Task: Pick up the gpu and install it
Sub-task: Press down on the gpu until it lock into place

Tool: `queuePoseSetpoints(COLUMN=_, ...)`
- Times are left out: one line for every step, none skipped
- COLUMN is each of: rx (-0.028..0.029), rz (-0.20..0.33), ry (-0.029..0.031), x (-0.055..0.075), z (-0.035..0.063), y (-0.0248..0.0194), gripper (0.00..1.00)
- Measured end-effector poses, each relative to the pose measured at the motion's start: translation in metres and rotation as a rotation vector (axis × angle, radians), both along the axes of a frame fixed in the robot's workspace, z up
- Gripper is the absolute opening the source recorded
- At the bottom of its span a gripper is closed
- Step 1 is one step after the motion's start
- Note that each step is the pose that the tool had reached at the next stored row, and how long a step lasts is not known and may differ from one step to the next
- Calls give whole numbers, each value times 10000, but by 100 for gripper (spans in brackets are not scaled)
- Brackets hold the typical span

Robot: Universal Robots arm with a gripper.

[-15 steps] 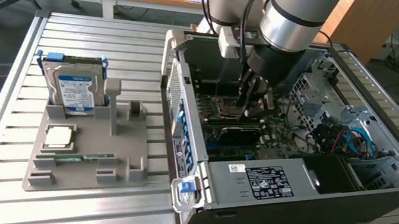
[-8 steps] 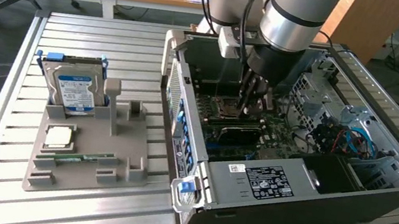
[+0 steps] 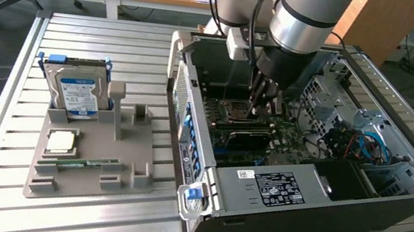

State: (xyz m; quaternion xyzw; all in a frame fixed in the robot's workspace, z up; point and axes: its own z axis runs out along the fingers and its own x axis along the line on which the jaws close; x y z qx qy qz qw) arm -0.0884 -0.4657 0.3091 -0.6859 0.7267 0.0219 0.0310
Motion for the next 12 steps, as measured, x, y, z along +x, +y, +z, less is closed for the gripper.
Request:
queuePoseSetpoints(rx=0, rz=0, ry=0, x=0, z=0, y=0, gripper=11)
queuePoseSetpoints(rx=0, rz=0, ry=0, x=0, z=0, y=0, gripper=11)
queuePoseSetpoints(rx=0, rz=0, ry=0, x=0, z=0, y=0, gripper=11)
queuePoseSetpoints(rx=0, rz=0, ry=0, x=0, z=0, y=0, gripper=11)
queuePoseSetpoints(rx=0, rz=0, ry=0, x=0, z=0, y=0, gripper=11)
queuePoseSetpoints(rx=-1, rz=0, ry=0, x=0, z=0, y=0, gripper=11)
queuePoseSetpoints(rx=0, rz=0, ry=0, x=0, z=-4, y=0, gripper=11)
queuePoseSetpoints(rx=1, rz=0, ry=-1, x=0, z=-7, y=0, gripper=11)
queuePoseSetpoints(rx=0, rz=0, ry=0, x=0, z=-9, y=0, gripper=11)
queuePoseSetpoints(rx=-2, rz=0, ry=1, x=0, z=-9, y=0, gripper=11)
queuePoseSetpoints(rx=-2, rz=0, ry=1, x=0, z=-10, y=0, gripper=11)
queuePoseSetpoints(rx=0, rz=0, ry=0, x=0, z=-11, y=0, gripper=11)
